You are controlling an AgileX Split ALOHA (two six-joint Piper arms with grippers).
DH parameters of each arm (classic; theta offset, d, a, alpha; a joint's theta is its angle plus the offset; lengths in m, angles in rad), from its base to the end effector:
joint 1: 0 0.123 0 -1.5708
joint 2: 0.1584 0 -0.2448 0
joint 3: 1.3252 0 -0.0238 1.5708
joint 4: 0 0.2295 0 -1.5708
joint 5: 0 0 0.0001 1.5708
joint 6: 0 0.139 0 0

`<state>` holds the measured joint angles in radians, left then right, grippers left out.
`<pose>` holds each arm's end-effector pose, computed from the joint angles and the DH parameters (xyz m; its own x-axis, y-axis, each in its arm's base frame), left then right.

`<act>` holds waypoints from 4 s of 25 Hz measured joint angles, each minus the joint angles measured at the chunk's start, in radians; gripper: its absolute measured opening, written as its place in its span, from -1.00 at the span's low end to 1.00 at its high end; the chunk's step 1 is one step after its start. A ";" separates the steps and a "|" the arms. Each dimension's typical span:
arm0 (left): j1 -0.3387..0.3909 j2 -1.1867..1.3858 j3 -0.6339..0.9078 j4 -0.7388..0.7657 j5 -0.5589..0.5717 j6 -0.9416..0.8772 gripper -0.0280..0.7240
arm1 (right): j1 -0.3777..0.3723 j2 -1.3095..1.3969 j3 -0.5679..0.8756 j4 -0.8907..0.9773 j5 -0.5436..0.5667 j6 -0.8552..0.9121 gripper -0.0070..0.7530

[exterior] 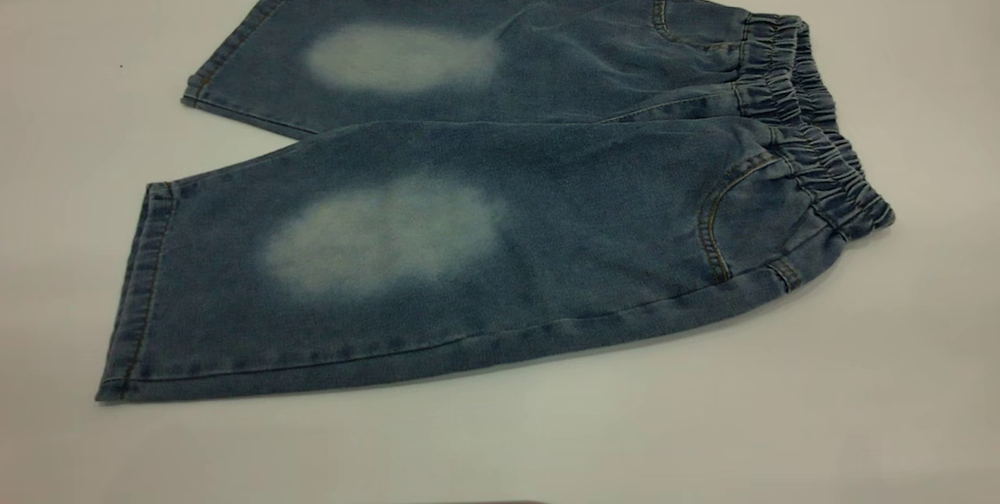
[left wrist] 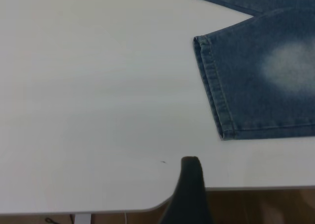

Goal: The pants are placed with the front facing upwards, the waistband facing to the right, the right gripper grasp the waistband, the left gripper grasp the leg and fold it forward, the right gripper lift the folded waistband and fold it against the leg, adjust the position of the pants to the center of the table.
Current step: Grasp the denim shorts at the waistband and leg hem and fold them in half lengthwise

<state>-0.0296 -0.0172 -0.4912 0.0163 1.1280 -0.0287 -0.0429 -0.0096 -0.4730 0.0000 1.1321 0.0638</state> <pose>0.0540 0.0004 0.2353 -0.5076 -0.0067 -0.8616 0.0059 0.9999 -0.0112 0.0558 -0.0024 0.2289 -0.5288 0.0865 -0.8443 0.0768 0.9956 0.0539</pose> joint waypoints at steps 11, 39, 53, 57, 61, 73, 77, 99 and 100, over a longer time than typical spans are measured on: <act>0.000 0.000 0.000 0.000 0.000 0.000 0.61 | 0.000 0.000 0.000 0.000 0.000 0.000 0.55; 0.000 0.000 0.000 0.000 0.000 0.000 0.61 | 0.000 0.000 0.000 0.000 0.000 0.000 0.55; 0.000 0.072 -0.015 0.001 -0.020 -0.041 0.61 | 0.023 0.060 -0.067 0.008 -0.046 0.052 0.55; 0.000 0.243 -0.053 -0.001 -0.128 -0.050 0.61 | 0.063 0.189 -0.138 0.013 -0.129 0.053 0.55; 0.000 0.454 -0.081 -0.036 -0.307 -0.069 0.61 | 0.083 0.367 -0.159 0.073 -0.213 0.050 0.55; 0.000 0.987 -0.120 -0.208 -0.718 -0.032 0.61 | 0.086 0.966 -0.159 0.595 -0.426 -0.367 0.55; 0.000 1.094 -0.120 -0.226 -0.788 0.011 0.61 | 0.086 1.165 -0.159 0.823 -0.452 -0.574 0.55; 0.000 1.177 -0.127 -0.226 -0.831 0.019 0.61 | -0.199 1.844 -0.173 1.349 -0.499 -1.184 0.55; 0.000 1.177 -0.127 -0.226 -0.831 0.019 0.61 | -0.199 1.869 -0.173 1.376 -0.494 -1.217 0.55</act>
<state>-0.0296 1.1602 -0.6181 -0.2095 0.2973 -0.0093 -0.2417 1.8593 -0.6455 1.3759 0.6385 -1.1529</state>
